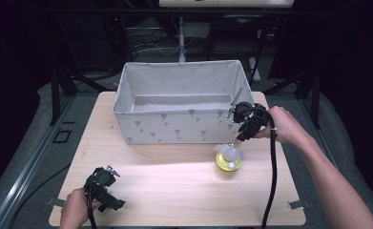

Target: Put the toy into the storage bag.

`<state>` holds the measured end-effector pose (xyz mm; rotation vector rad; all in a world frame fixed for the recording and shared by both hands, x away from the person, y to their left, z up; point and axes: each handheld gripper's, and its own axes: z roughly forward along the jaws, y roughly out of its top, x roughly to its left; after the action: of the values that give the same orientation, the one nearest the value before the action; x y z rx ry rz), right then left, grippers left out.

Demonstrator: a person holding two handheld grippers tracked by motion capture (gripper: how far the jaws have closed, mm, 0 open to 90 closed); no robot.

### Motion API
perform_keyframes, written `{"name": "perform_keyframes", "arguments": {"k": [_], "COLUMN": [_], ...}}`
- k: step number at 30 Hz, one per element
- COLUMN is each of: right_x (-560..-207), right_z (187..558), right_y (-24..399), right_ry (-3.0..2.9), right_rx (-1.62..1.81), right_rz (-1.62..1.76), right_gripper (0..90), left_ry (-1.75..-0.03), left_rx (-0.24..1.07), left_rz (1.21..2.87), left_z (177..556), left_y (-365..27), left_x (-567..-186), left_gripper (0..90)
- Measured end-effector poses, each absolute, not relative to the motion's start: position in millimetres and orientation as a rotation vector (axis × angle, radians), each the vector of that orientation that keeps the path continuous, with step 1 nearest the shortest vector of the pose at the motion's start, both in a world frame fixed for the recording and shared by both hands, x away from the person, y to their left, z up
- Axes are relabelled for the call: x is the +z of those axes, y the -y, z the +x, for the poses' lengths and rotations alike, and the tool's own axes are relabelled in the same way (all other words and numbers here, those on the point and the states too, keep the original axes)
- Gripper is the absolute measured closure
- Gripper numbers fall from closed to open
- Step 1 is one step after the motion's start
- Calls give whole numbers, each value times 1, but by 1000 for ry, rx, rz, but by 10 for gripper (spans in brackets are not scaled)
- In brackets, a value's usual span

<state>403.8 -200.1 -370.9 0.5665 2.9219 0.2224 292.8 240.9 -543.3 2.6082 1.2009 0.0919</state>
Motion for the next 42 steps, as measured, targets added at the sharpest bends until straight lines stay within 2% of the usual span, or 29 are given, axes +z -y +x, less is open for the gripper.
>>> {"name": "perform_keyframes", "arguments": {"k": [13,42], "right_x": [-379,-359], "right_z": [404,399], "right_y": [201,191], "right_ry": [-2912,-3007], "right_rx": [200,146], "right_rz": [550,455], "right_gripper": [876,880], "left_ry": [-1202,-1196], "left_rx": [80,48], "left_rz": [2628,2662], "left_z": [293,292], "left_y": [-239,-237], "left_x": [-545,-549], "left_gripper": [18,38]}}
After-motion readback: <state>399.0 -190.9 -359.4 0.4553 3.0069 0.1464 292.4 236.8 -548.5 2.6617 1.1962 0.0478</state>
